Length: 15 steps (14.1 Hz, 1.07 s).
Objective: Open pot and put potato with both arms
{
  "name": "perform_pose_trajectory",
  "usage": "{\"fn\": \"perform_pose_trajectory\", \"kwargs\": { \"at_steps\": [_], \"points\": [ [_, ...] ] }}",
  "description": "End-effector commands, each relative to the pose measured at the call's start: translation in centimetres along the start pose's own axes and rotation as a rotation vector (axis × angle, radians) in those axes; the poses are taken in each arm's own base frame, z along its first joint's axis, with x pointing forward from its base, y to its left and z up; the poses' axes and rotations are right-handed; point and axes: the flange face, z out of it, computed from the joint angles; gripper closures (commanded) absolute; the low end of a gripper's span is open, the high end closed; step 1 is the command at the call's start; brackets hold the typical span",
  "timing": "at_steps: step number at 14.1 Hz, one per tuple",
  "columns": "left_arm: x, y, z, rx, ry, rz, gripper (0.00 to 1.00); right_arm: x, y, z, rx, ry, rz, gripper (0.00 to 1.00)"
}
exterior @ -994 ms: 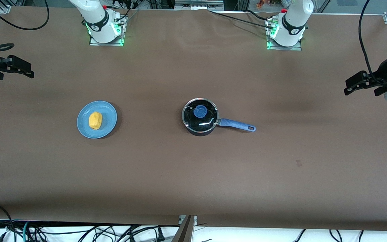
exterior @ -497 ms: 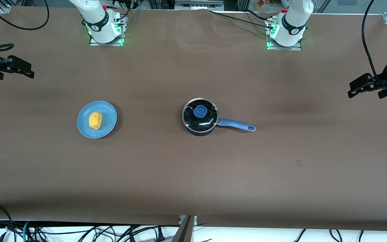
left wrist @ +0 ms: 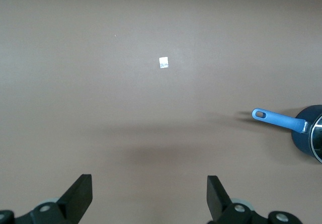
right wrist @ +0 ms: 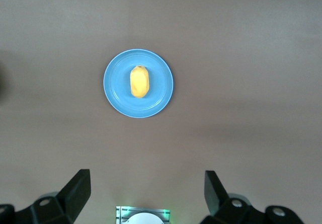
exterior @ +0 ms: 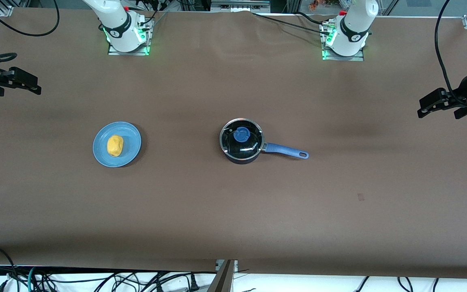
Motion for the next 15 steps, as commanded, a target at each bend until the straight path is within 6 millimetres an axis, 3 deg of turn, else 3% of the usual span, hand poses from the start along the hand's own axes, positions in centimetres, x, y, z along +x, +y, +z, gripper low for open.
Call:
{"fn": "perform_pose_trajectory", "kwargs": {
  "at_steps": [1,5,8,11,15],
  "points": [
    [0.1,-0.1,-0.6,0.012,-0.004,0.002,0.00,0.2,-0.1,0.5,0.000,-0.003,0.001,0.00],
    [0.0,0.2,-0.7,0.011,-0.004,0.000,0.00,2.4,-0.1,3.8,0.006,-0.060,-0.004,0.00],
    [0.0,0.5,-0.6,0.006,-0.007,0.000,0.00,5.3,0.1,8.6,-0.009,-0.122,-0.011,0.00],
    [-0.2,1.0,-0.4,0.002,-0.024,0.008,0.00,7.5,-1.3,12.9,0.004,-0.162,-0.020,0.00],
    [-0.3,3.1,-0.2,-0.010,-0.033,0.039,0.00,9.4,-1.8,21.2,0.017,-0.149,-0.020,0.00]
  ]
}}
